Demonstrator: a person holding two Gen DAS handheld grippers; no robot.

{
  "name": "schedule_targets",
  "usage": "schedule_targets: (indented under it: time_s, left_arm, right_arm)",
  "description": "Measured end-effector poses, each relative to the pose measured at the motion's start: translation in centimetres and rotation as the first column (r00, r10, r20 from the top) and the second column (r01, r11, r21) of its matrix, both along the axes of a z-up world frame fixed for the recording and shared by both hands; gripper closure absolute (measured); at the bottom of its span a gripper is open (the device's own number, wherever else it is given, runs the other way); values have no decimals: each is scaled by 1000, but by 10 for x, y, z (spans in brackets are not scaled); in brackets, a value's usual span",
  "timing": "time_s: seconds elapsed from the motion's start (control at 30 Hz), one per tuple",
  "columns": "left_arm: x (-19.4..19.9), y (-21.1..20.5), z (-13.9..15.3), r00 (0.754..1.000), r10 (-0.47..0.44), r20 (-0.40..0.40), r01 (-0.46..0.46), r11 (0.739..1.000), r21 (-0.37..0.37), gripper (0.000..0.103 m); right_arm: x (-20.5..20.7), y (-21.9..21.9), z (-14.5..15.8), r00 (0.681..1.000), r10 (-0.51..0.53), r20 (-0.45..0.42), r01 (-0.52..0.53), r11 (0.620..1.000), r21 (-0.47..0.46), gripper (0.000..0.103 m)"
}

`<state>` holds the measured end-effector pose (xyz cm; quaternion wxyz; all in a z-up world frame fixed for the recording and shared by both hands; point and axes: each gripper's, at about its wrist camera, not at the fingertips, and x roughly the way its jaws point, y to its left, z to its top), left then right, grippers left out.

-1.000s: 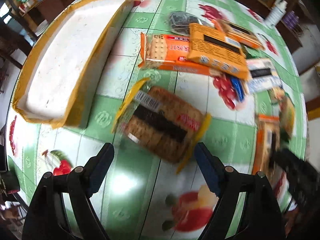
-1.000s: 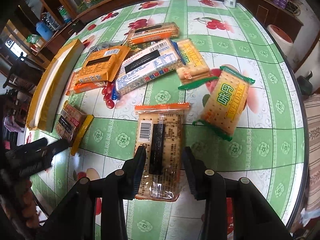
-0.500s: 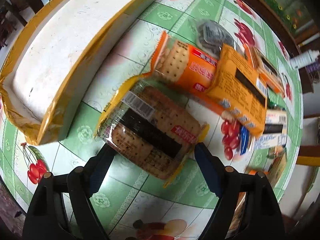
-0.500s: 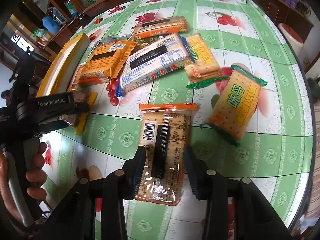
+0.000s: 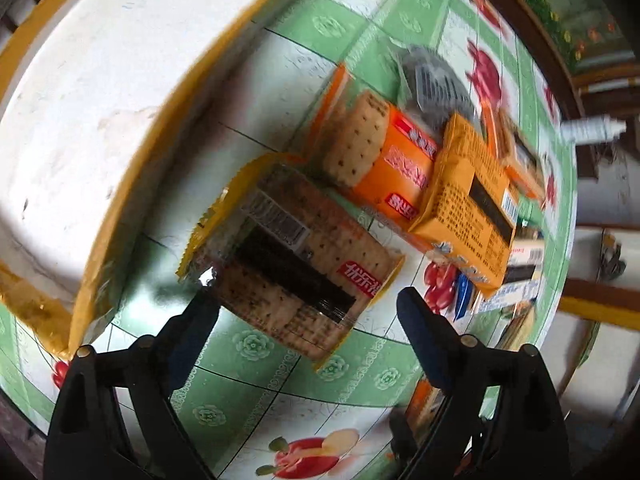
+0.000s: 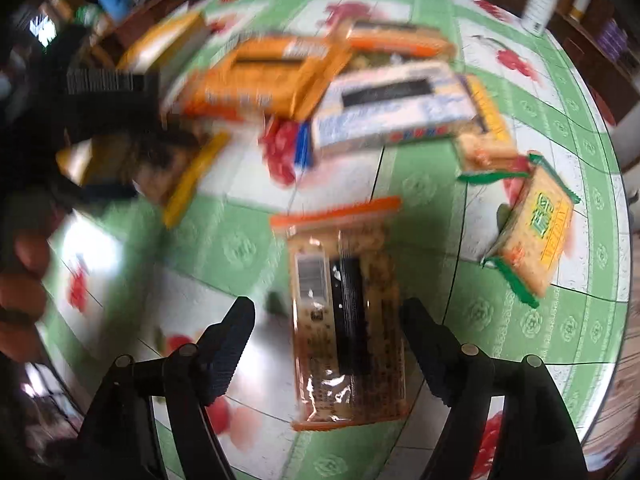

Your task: Organize snacks

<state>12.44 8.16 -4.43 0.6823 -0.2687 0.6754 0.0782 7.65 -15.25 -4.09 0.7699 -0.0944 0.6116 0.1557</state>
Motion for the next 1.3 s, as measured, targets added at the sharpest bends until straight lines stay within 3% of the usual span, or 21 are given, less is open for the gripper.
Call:
schedule_targets:
  time_s: [0.07, 0.17, 0.23, 0.3, 0.37, 0.4, 0.5, 0.53, 0.57, 0.73, 0.87, 0.93, 0.97, 1.03, 1.1, 1.17, 1.3]
  left_arm:
    - [10, -7, -3, 996, -65, -56, 67, 997, 38, 11]
    - [17, -9, -5, 996, -22, -85, 29, 997, 77, 9]
    - [21, -13, -5, 997, -6, -75, 17, 990, 138, 9]
    - [29, -31, -6, 997, -59, -51, 70, 967, 244, 6]
    - [29, -46, -3, 993, -122, 6, 116, 954, 276, 7]
    - [28, -52, 0, 988, -150, 23, 137, 948, 287, 13]
    - [27, -64, 10, 970, -234, 64, 204, 931, 303, 48]
    - [29, -69, 11, 961, -263, 82, 228, 927, 297, 80]
    - [29, -71, 12, 954, -286, 86, 249, 922, 296, 98]
    - [27, -49, 13, 947, -306, 98, 287, 943, 165, 98]
    - [19, -55, 40, 879, -452, 149, 413, 880, 232, 97]
    - [30, -58, 61, 853, -489, 182, 432, 857, 282, 88]
    - [36, -55, 66, 849, -491, 196, 431, 858, 280, 83]
    - [50, -48, 71, 862, -458, 215, 409, 882, 235, 50]
    - [72, -42, 75, 882, -401, 249, 362, 913, 190, 49]
    - [75, -50, 82, 889, -377, 260, 353, 926, 136, 49]
    - [97, -77, 80, 885, -384, 264, 378, 923, 76, 48]
  right_arm:
    - [-5, 1, -9, 1000, 15, 8, -15, 998, -55, 31]
    - [-8, -5, -5, 999, 5, 31, -4, 999, -47, 47]
    - [-10, -11, -4, 1000, -6, 31, 7, 999, -41, 47]
    - [-13, -15, -4, 999, -9, 41, 11, 999, -45, 48]
    - [-16, -21, -4, 999, -24, 47, 26, 999, -41, 48]
    - [-18, -23, -3, 998, -25, 51, 27, 999, -40, 48]
    - [-24, -27, -3, 998, -27, 60, 30, 999, -42, 48]
    - [-25, -28, -3, 998, -28, 63, 30, 999, -42, 48]
    - [-28, -26, -1, 997, -30, 69, 33, 998, -44, 48]
    - [-36, -30, 0, 995, -32, 90, 36, 998, -49, 48]
    - [-40, -35, 1, 996, -40, 83, 43, 998, -37, 48]
    - [-40, -39, 1, 996, -52, 75, 55, 998, -27, 48]
    - [-40, -41, 1, 996, -62, 70, 64, 998, -21, 48]
    - [-37, -45, 2, 995, -77, 62, 77, 997, -9, 48]
    - [-35, -46, 2, 995, -82, 58, 83, 997, -3, 48]
    - [-33, -45, 2, 995, -84, 63, 85, 996, -10, 48]
    - [-33, -46, 2, 995, -81, 56, 81, 997, -3, 48]
